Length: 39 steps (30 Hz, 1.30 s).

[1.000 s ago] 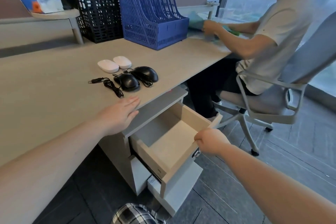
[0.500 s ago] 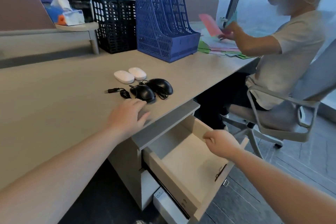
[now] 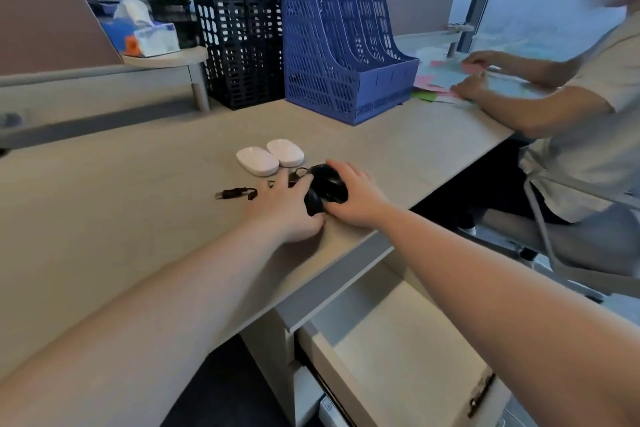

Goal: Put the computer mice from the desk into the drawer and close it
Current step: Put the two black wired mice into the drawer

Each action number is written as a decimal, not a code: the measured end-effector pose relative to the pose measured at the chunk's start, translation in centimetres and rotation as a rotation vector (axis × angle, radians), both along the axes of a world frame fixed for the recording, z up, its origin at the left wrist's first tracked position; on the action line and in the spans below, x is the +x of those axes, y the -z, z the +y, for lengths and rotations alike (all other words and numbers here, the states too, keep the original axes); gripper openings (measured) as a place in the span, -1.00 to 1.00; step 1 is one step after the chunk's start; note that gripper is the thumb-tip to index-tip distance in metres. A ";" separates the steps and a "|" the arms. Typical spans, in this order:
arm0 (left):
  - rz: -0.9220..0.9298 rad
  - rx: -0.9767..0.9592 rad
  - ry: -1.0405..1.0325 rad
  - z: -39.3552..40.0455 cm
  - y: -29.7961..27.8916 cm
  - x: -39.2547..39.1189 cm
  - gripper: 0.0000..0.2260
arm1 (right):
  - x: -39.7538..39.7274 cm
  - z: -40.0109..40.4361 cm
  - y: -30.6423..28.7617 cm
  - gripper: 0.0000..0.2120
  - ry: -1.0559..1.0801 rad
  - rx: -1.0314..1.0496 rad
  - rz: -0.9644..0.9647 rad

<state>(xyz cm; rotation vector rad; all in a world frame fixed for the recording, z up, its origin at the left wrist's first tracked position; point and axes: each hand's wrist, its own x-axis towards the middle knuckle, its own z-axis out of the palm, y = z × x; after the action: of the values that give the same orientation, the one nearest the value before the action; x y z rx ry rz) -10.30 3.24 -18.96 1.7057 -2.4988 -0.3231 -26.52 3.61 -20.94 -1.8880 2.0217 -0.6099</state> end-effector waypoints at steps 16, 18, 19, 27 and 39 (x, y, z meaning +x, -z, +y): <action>0.053 -0.215 0.070 4.8 -0.2 -1.4 -0.69 | -3.0 6.9 -1.0 -0.47 0.064 -0.049 -0.073; 0.068 -0.238 0.131 7.2 -0.8 -2.7 -0.77 | -4.4 9.8 -1.2 -0.49 0.074 -0.061 -0.086; 0.075 -0.243 0.163 8.4 -1.0 -3.5 -0.77 | -5.1 11.3 -1.3 -0.51 0.080 -0.075 -0.098; 0.016 -0.174 0.334 16.4 1.7 -9.5 -0.75 | -9.7 19.7 2.8 -0.55 0.158 0.110 -0.109; -0.175 0.057 0.131 15.7 13.0 -11.0 -0.71 | -9.1 15.5 11.9 -0.64 0.200 0.312 -0.158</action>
<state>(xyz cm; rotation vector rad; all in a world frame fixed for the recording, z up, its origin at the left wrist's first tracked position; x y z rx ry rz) -21.34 18.96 -31.93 1.6613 -2.7601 -0.2689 -35.62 19.10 -32.88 -1.4281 2.0767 -0.4438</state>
